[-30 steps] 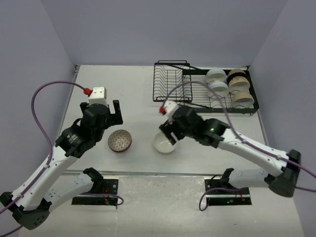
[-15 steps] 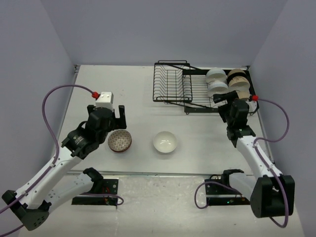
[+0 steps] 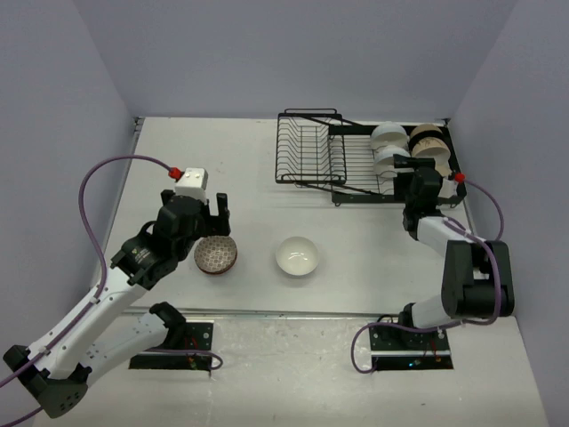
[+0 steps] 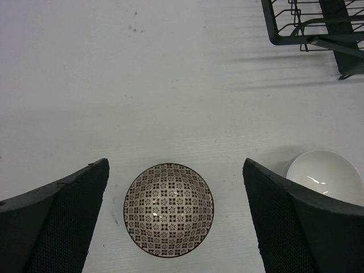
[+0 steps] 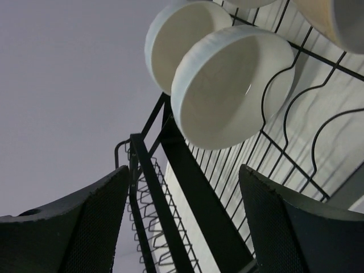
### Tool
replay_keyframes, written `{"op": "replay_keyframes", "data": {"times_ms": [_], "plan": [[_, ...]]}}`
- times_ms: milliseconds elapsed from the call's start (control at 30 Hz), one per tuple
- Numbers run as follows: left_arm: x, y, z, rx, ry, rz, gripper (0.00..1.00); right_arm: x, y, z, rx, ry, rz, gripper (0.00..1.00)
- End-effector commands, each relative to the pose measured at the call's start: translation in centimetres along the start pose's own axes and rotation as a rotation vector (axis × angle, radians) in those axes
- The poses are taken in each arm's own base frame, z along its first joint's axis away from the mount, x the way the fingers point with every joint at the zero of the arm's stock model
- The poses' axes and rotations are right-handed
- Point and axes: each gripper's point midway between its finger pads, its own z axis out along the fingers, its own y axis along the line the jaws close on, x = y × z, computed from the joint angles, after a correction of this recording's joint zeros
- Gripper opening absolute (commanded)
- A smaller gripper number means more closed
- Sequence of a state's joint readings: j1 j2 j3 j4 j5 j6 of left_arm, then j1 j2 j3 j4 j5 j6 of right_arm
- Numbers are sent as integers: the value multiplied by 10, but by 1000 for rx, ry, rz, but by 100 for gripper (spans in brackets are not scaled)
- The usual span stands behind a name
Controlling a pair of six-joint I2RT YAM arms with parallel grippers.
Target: Unload the bowls from the dish rack
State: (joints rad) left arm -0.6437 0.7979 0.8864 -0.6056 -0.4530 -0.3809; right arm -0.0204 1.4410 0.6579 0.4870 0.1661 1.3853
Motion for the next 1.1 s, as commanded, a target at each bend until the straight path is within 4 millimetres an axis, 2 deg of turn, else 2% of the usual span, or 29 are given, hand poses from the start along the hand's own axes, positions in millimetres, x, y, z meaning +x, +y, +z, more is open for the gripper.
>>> {"op": "replay_keyframes", "data": {"times_ms": [0,67,100,167,200,267,300,333,367,400,600,633,733,800,900,1067], "plan": [[-9,-4,0,30,-42,4,100,-17,44,21,-116,-65,78,76],[-9,-7,0,43,-39,7,100,-17,51,31,-133,-64,75,72],[-9,-7,1,45,-37,8,100,-16,42,40,-110,-66,76,72],[-8,-8,1,48,-33,11,100,-18,46,49,-124,-74,80,69],[-8,-9,1,51,-34,13,100,-15,38,58,-106,-66,70,67],[-9,-10,1,57,-38,12,100,-11,40,67,-110,-49,70,65],[-9,-10,1,62,-38,13,100,-8,29,74,-87,-45,71,65],[-10,-10,0,63,-40,11,100,-7,28,77,-86,-43,78,63],[-10,-10,0,65,-41,14,100,-7,32,81,-101,-40,83,61],[-10,-10,0,65,-42,13,100,-5,25,85,-91,-39,82,55],[-9,-13,1,80,-38,19,100,-5,24,95,-142,-55,93,34],[-9,-14,1,83,-36,21,100,-3,19,97,-139,-51,88,26],[-9,-15,2,90,-35,24,100,-4,24,96,-186,-60,87,13],[-9,-16,2,93,-33,23,100,-4,21,95,-202,-66,100,12],[-8,-15,3,95,-32,24,100,-5,20,94,-216,-72,99,1],[-8,-16,4,102,-26,26,100,-4,22,87,-293,-69,118,0]]}}
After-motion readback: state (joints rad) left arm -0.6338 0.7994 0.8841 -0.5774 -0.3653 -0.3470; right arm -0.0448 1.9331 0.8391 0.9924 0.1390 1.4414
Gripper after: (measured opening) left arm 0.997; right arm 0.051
